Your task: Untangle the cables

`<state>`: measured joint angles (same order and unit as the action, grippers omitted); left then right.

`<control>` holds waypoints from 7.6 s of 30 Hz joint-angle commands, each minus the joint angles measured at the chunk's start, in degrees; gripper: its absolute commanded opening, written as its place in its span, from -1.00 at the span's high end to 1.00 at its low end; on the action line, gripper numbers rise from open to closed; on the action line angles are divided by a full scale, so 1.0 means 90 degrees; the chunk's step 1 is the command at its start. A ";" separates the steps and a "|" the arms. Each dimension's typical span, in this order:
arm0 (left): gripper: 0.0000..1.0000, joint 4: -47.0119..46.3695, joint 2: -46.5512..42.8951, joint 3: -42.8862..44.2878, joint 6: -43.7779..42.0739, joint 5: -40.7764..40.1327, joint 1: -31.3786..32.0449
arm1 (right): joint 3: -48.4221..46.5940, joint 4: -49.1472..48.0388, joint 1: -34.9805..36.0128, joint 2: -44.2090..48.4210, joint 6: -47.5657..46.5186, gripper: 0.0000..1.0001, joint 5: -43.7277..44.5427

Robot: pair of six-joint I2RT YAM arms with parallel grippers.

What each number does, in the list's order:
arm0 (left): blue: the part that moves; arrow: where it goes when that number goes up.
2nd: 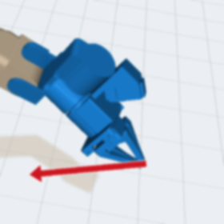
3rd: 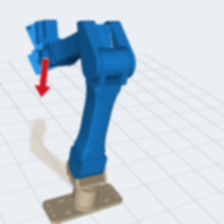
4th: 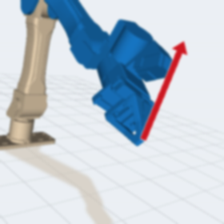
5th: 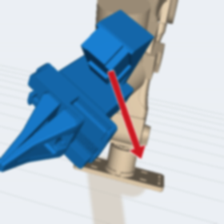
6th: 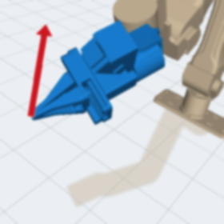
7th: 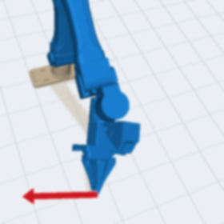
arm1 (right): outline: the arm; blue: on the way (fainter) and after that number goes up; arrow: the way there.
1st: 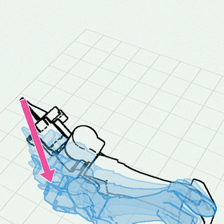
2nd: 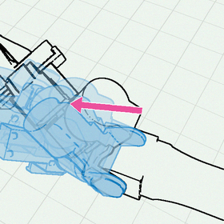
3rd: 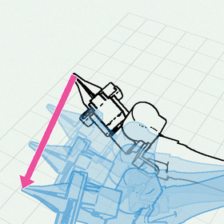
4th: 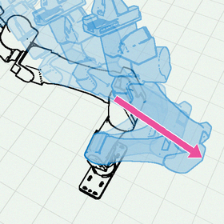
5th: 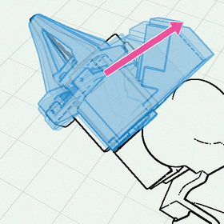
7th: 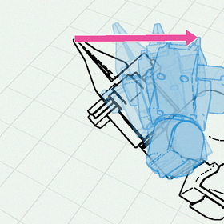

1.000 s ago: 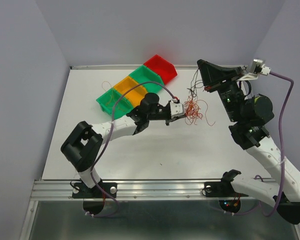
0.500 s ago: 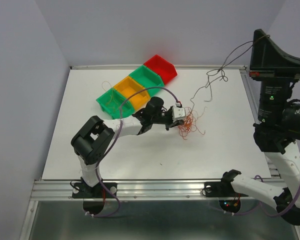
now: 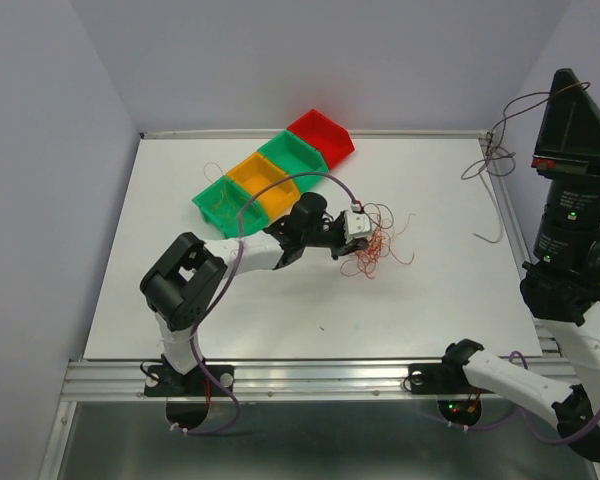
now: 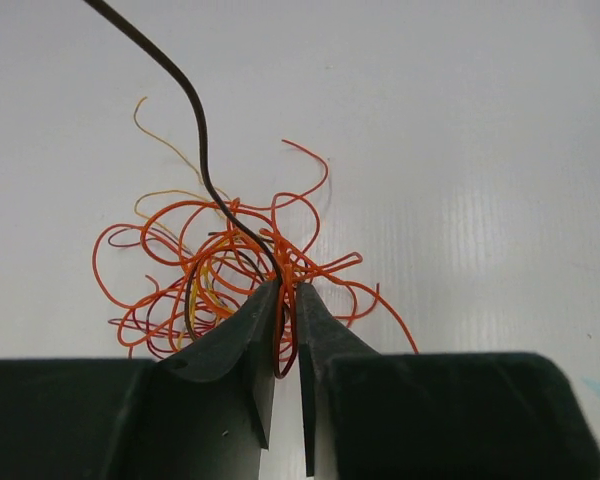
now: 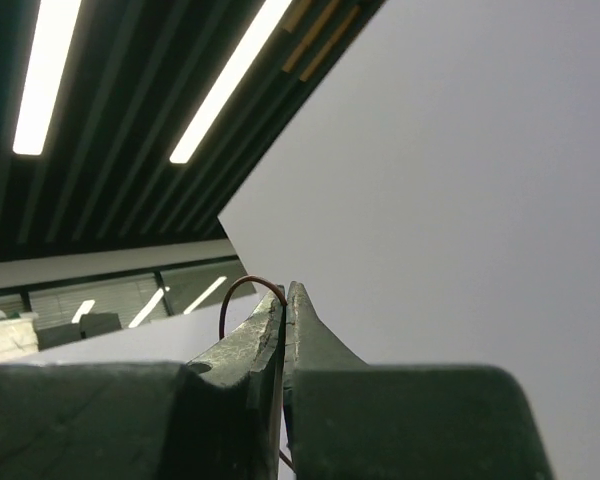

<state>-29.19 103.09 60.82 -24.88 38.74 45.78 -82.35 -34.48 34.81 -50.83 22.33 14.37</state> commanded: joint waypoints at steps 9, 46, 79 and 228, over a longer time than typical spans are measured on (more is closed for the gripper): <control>0.00 -0.0039 -0.1287 -0.0477 -0.0165 0.0032 0.0021 | 0.1610 -0.0329 -0.0030 -0.0494 -0.0527 0.99 0.0464; -0.27 0.2101 -0.4989 -0.2255 0.0626 -0.0682 -0.4422 | -0.2578 -0.0885 -0.0030 -0.7896 0.0683 0.99 -0.2056; -0.27 0.1788 -0.5097 -0.2451 0.0646 -0.1248 -0.4491 | -0.3496 -0.1579 0.0195 -0.9039 0.0556 0.99 -0.2700; -0.18 0.4484 0.0645 0.2432 -0.1034 0.1037 -0.0751 | 0.7372 0.3060 0.0556 0.2044 0.1142 -0.42 0.2983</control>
<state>9.06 108.27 79.99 -32.99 45.06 38.11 -16.97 -5.54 39.81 -32.69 31.64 40.69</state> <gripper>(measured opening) 0.599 0.710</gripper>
